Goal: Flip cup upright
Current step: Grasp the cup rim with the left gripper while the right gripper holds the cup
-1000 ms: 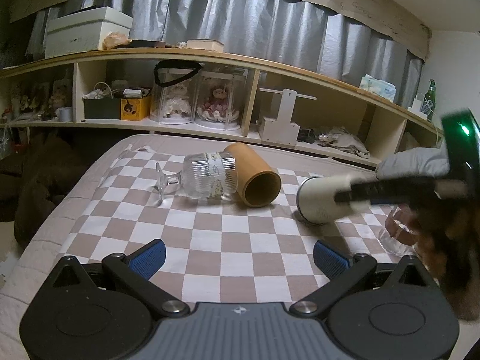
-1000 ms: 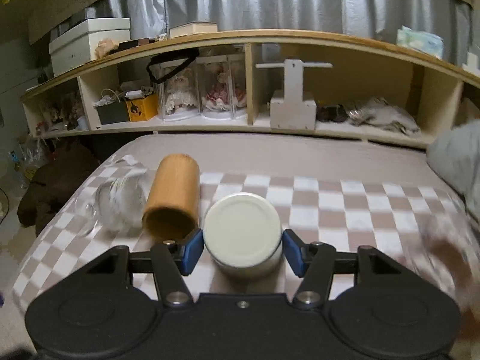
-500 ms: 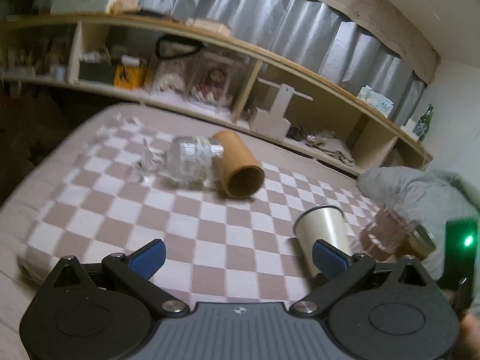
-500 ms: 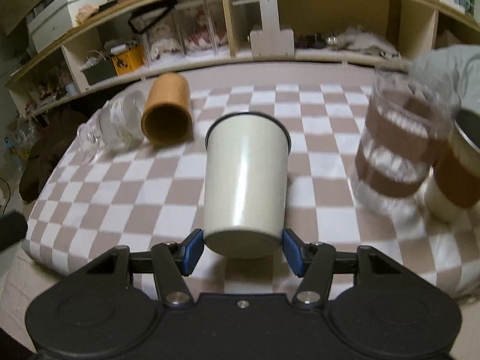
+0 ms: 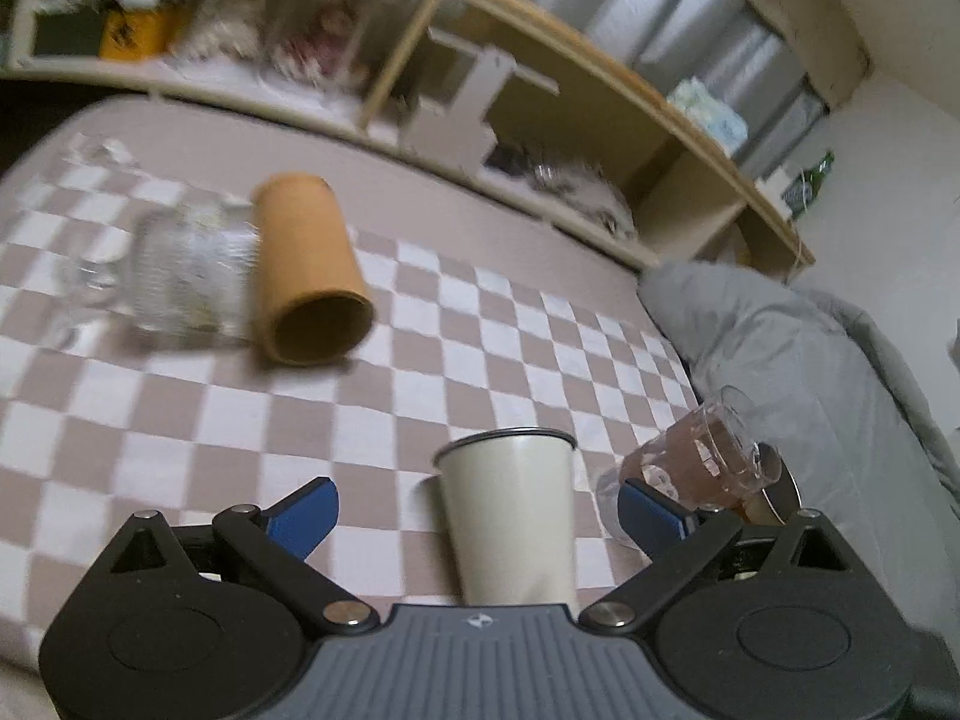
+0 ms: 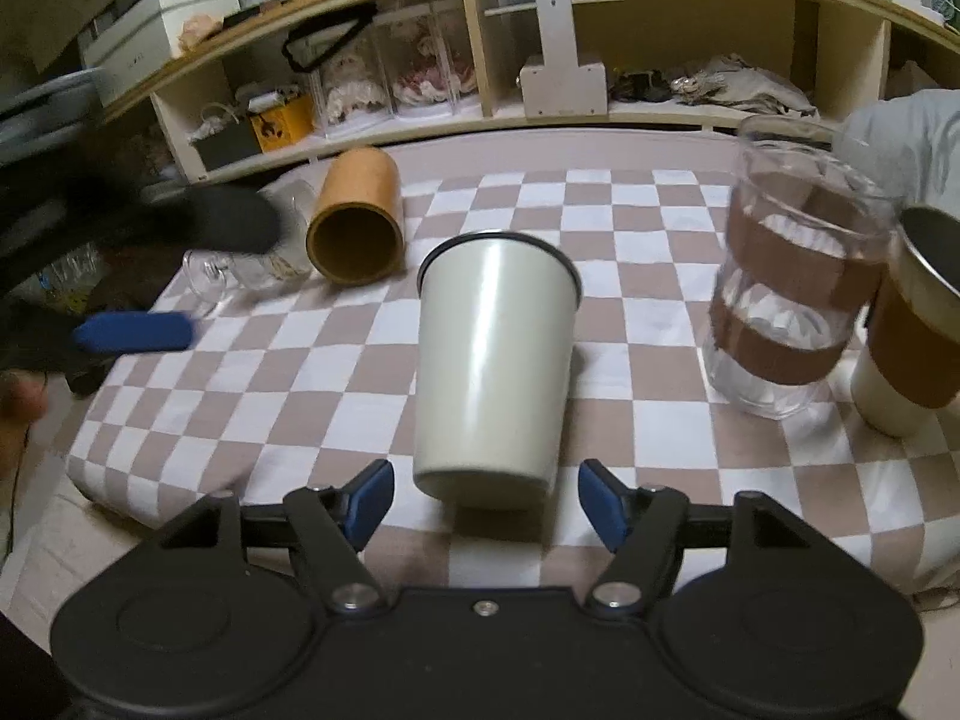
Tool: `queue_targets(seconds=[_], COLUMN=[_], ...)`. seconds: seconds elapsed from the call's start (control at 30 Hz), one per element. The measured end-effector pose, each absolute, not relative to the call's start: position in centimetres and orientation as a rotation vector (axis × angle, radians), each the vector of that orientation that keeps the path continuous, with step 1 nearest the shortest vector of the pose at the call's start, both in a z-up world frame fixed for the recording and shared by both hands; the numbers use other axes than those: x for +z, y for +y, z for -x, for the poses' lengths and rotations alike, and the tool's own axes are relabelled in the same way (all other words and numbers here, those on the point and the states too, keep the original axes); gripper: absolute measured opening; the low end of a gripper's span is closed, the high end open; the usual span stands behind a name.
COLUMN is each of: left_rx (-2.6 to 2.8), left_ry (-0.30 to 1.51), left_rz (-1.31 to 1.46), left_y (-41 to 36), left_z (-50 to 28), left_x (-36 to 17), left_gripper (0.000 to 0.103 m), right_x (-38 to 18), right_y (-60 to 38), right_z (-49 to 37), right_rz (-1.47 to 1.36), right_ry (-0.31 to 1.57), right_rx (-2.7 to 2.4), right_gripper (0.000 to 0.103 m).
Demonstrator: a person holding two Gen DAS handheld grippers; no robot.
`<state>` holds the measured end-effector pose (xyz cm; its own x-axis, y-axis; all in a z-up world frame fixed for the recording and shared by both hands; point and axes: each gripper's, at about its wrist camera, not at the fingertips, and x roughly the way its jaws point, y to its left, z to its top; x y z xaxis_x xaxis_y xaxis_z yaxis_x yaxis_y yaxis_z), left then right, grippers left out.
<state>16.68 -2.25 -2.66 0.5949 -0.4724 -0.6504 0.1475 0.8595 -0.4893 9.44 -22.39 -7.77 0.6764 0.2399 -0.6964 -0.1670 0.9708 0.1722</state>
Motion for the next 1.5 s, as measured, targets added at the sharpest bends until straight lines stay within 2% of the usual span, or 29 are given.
queue_targets(seconds=[0.33, 0.67, 0.73, 0.93, 1.1, 1.5], left_rx=[-0.349, -0.295, -0.281, -0.298, -0.31, -0.368], left_ry=[1.082, 1.144, 1.157, 1.16, 1.113, 0.783], left_rz=[0.488, 0.463, 0.431, 0.379, 0.332, 0.079], left_y=[-6.8, -8.6, -8.9, -9.6, -9.9, -11.7], left_z=[-23.1, -26.1, -26.4, -26.6, -25.7, -20.0], left_x=[-6.3, -7.6, -7.7, -7.8, -7.0, -1.3], left_gripper=[0.099, 0.098, 0.092, 0.086, 0.085, 0.085], right_x=[-6.7, -7.0, -6.9, -6.7, -6.7, -6.4], right_y=[-25.7, -27.3, -27.4, -27.8, -27.8, -27.8], right_z=[-7.4, -8.0, -7.9, -7.8, -7.8, -8.0], right_rz=[-0.19, -0.225, -0.225, -0.234, -0.232, -0.238], right_ry=[0.739, 0.732, 0.725, 0.717, 0.714, 0.667], right_rx=[0.237, 0.244, 0.249, 0.252, 0.248, 0.245], right_gripper=[0.069, 0.069, 0.069, 0.069, 0.069, 0.067])
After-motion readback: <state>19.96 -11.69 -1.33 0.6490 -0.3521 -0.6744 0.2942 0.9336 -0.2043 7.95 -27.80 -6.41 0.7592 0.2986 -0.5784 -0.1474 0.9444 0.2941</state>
